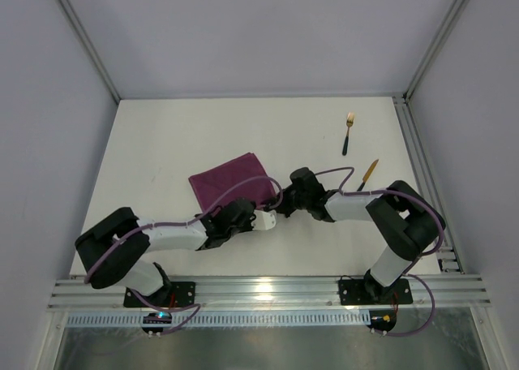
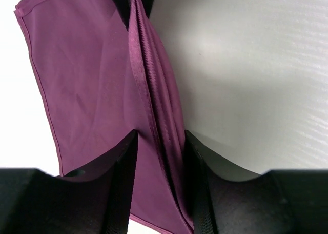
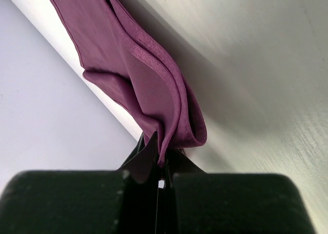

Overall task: Fold the napkin into a case and place the utensils inside
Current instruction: Pick up the upper triangle-folded napkin from the center of the board.

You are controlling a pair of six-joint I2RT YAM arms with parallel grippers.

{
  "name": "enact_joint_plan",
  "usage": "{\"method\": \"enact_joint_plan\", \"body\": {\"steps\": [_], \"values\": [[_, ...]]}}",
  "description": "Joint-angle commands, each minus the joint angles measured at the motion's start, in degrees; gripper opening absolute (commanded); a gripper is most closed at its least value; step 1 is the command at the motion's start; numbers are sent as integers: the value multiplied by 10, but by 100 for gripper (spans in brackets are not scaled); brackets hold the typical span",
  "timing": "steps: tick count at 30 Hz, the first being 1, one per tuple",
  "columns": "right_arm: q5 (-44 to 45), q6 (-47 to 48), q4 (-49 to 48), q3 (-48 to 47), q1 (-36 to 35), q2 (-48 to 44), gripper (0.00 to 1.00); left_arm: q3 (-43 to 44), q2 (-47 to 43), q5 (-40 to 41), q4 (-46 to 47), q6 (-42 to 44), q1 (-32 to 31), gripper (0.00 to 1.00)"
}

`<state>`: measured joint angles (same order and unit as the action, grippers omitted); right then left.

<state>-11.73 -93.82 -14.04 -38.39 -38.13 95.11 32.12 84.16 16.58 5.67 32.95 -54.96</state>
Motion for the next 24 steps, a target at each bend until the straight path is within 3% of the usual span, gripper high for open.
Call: {"method": "enact_joint_plan", "body": {"steps": [1,8,19,24], "values": [[-2,-8,2,-17,-2,-18,4,-31,-8,32,-4,5,-6,42],[-5,-8,0,-14,-2,-7,4,-71,-67,60,-56,6,-6,39],[-8,-1,-4,-12,-2,5,4,-88,-190,45,-173,-1,-6,44],[-13,-3,-12,-12,-2,14,4,-106,-202,57,-174,13,-6,45]]}}
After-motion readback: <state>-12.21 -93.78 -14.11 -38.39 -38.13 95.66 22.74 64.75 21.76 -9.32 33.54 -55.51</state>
